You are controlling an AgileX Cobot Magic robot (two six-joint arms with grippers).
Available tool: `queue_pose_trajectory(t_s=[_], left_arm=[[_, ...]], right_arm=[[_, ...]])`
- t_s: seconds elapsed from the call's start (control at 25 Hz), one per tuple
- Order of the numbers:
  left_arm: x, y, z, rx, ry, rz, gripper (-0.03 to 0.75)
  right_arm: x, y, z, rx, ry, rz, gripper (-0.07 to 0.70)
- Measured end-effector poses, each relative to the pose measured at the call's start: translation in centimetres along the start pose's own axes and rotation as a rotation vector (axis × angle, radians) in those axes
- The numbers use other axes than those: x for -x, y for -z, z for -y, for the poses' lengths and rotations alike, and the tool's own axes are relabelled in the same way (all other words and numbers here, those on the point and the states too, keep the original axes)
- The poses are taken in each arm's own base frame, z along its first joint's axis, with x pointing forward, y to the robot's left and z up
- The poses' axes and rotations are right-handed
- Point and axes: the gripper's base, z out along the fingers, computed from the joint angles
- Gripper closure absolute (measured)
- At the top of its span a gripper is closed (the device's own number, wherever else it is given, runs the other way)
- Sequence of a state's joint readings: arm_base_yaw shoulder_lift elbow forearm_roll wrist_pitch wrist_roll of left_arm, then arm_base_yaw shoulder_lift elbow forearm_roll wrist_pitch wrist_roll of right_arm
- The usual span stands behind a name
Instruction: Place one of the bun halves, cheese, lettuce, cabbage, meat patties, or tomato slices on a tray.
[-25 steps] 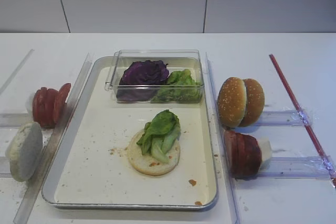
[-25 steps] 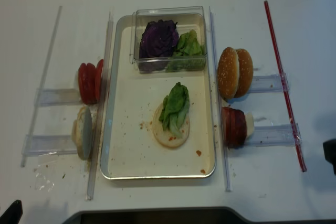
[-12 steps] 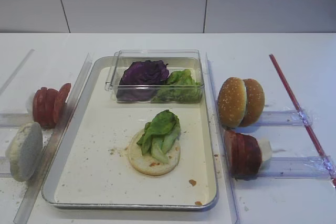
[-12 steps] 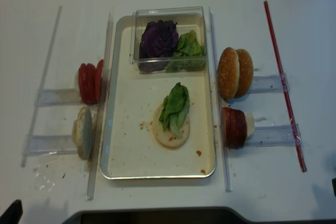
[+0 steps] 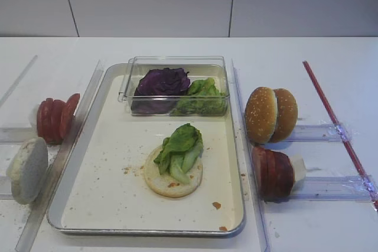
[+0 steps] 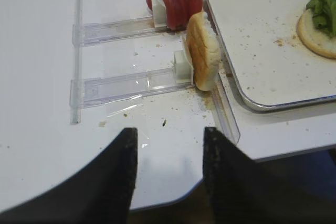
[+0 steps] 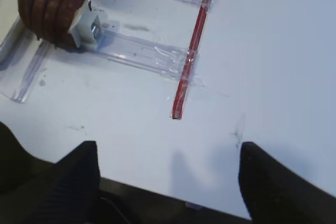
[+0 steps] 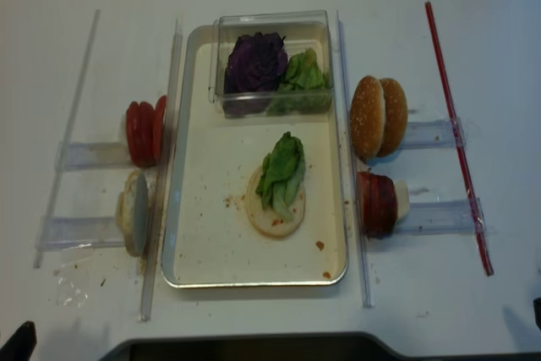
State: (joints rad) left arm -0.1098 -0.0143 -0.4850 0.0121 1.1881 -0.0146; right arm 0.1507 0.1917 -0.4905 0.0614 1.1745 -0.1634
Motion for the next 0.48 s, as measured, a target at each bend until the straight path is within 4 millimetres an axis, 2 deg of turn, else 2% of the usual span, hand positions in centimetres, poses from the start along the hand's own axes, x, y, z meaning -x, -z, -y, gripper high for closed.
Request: queue_pose_trajectory(t_s=[0.48], left_arm=[[0.0, 0.0, 0.0, 0.000, 0.000, 0.000, 0.431]], right_arm=[[-1.4, 1.0, -0.3, -0.019, 0.004, 0.151, 0.062]])
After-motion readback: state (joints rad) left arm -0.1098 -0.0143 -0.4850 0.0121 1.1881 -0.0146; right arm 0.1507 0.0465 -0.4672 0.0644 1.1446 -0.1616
